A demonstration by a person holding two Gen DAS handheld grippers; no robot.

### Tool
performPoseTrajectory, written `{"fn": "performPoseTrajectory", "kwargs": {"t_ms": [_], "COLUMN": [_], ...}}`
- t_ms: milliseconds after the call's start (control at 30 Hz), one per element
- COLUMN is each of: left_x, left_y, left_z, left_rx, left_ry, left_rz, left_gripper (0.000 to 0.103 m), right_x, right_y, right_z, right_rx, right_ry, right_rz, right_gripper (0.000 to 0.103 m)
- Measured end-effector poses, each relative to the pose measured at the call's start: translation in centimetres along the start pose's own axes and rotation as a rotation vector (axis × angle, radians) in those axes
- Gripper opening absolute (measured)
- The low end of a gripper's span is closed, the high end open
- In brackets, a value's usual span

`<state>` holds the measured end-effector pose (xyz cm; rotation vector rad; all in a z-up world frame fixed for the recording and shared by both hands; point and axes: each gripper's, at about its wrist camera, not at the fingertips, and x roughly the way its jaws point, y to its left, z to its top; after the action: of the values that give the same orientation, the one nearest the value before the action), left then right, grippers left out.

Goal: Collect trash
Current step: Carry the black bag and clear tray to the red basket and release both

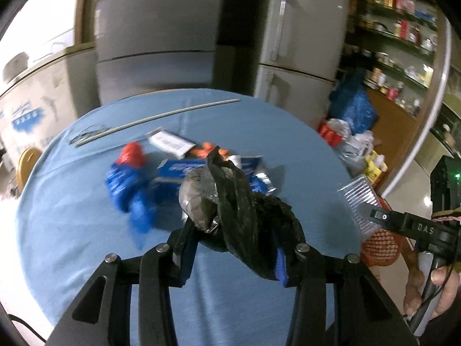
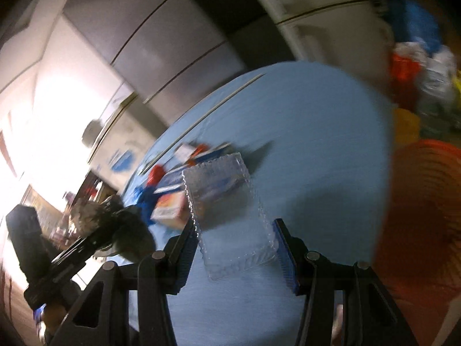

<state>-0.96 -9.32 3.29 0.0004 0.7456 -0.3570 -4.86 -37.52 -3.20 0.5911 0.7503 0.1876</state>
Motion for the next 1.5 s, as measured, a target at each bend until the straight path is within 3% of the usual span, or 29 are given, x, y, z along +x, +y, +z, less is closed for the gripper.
{"fn": "performPoseTrajectory", "kwargs": {"t_ms": [333,633,867,1000,1067,1300,1500], "left_x": [1.8,4.0,5.5,6.8,7.5,9.1,10.7], "left_y": [-7.9,-14.3,-19.1,-21.5,-22.5,-24.5,-26.2], "left_z": [2.5,3.6,3.7,3.6,3.5,3.1,2.5], "left_rx": [0.131,0.227,0.303,0.333,0.348,0.379,0.406], "left_ry": [0.000,0.023,0.048,0.076,0.087,0.126,0.165], "left_rz": [-0.123,-0.191,-0.237,-0.261,-0.268,-0.280,-0.290], "left_gripper": [0.046,0.046,0.046,0.046,0.046,0.046,0.046], "right_x": [-6.7,-7.8,-7.3,-6.8,-6.6,-8.2,-10.2], "right_y": [-10.3,-16.9,-19.4,-20.4,-20.9,-20.7,-21.3], "right_z": [1.1,0.6,0.1,0.0,0.1,-0.3,-0.7], "right_rx": [0.186,0.271,0.287,0.298,0.309,0.305,0.373], "right_ry": [-0.118,-0.124,-0.089,-0.059,-0.039,-0.083,-0.141], "right_rz": [-0.235,-0.360,-0.423,-0.458,-0.447,-0.461,-0.464], "right_gripper": [0.055,0.055,0.056,0.062,0.074,0.074,0.074]}}
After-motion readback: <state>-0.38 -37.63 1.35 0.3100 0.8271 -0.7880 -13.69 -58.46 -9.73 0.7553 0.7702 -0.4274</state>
